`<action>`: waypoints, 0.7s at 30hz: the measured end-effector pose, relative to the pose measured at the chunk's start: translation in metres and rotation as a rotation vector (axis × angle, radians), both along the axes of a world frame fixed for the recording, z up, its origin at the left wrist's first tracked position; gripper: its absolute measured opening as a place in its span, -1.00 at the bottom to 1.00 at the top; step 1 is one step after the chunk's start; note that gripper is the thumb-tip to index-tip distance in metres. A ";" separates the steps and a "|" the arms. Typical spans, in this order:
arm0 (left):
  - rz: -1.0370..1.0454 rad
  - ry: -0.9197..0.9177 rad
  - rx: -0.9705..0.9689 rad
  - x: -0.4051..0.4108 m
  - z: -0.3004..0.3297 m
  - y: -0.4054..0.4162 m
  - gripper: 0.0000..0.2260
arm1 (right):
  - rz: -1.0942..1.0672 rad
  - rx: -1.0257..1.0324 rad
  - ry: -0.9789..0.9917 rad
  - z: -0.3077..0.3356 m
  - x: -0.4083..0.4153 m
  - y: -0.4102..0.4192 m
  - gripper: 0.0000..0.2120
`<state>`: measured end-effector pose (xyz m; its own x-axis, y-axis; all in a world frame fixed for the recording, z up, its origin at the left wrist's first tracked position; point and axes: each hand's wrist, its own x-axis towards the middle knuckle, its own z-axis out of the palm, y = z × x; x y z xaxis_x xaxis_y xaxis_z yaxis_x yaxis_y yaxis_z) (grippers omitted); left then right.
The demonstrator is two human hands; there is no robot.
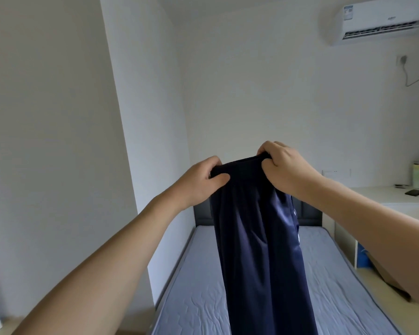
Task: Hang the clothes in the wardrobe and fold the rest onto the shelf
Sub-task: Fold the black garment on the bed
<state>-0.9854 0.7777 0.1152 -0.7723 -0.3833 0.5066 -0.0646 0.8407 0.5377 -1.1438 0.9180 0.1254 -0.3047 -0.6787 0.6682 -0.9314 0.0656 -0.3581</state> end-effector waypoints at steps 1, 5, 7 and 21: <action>-0.012 0.056 0.022 0.000 0.002 0.000 -0.85 | 0.002 0.014 0.035 -0.001 0.001 0.001 -0.84; -0.112 0.311 0.314 0.001 0.004 0.001 -0.77 | 0.039 0.131 0.038 0.003 0.007 0.003 -0.75; -0.119 0.406 0.480 0.001 -0.001 -0.001 -0.70 | 0.015 0.218 0.024 0.011 0.011 0.001 -0.64; 0.472 0.249 0.882 0.075 -0.145 -0.085 -0.76 | 0.597 0.456 -1.164 -0.047 0.079 -0.072 -0.74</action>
<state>-0.9106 0.6927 -0.0299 -0.3585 -0.9332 0.0236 -0.0880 0.0590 0.9944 -1.0650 0.8463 0.0779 -0.1169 -0.9898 -0.0814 -0.0418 0.0867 -0.9954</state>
